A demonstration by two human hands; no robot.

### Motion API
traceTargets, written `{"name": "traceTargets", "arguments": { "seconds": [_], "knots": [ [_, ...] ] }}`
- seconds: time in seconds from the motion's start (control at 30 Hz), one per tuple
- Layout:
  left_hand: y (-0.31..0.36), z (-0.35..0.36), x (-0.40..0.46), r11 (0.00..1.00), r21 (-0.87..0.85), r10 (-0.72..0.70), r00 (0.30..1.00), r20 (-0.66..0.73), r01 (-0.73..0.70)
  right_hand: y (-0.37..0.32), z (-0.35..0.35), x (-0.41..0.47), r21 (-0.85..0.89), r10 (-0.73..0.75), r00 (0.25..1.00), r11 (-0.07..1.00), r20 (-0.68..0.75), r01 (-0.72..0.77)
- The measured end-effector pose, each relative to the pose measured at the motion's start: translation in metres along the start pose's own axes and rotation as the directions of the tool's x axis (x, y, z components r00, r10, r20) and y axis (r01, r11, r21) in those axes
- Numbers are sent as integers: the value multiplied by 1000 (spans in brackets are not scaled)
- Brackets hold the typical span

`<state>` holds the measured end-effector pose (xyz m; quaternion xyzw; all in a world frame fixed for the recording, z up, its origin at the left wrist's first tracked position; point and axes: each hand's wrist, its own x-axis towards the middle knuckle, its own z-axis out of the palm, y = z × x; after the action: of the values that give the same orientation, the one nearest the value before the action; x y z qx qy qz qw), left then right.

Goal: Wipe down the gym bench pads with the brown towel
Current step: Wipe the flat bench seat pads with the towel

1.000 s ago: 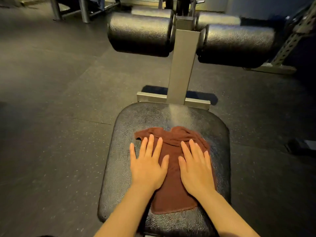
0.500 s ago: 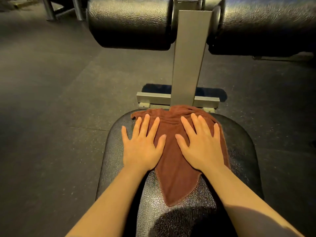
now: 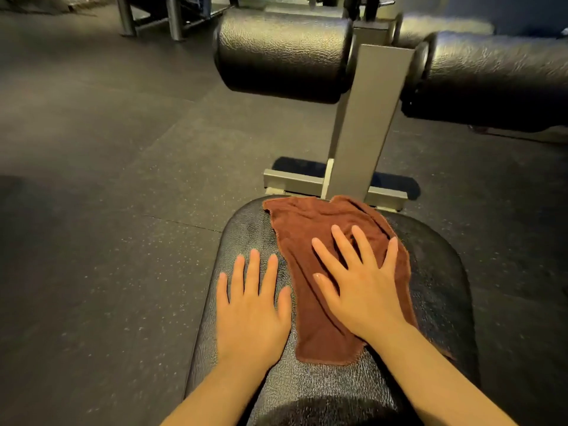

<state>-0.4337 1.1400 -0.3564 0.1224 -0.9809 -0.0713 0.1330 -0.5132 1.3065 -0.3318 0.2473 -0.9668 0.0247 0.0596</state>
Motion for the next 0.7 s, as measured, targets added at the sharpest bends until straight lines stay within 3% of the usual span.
{"name": "traceTargets", "arguments": {
  "seconds": [0.17,0.5,0.7],
  "knots": [
    [4,2,-3,1000,8,-2,1000,11,2,-11,2,51,92,-23,986,996,166,7],
    [-2,9,3,993,120,-14,999,-37,18,-60,8,145,109,-351,922,935,162,336],
    [-2,4,5,990,138,-3,999,-43,9,-39,9,130,136,-265,952,960,152,245]
  ]
}}
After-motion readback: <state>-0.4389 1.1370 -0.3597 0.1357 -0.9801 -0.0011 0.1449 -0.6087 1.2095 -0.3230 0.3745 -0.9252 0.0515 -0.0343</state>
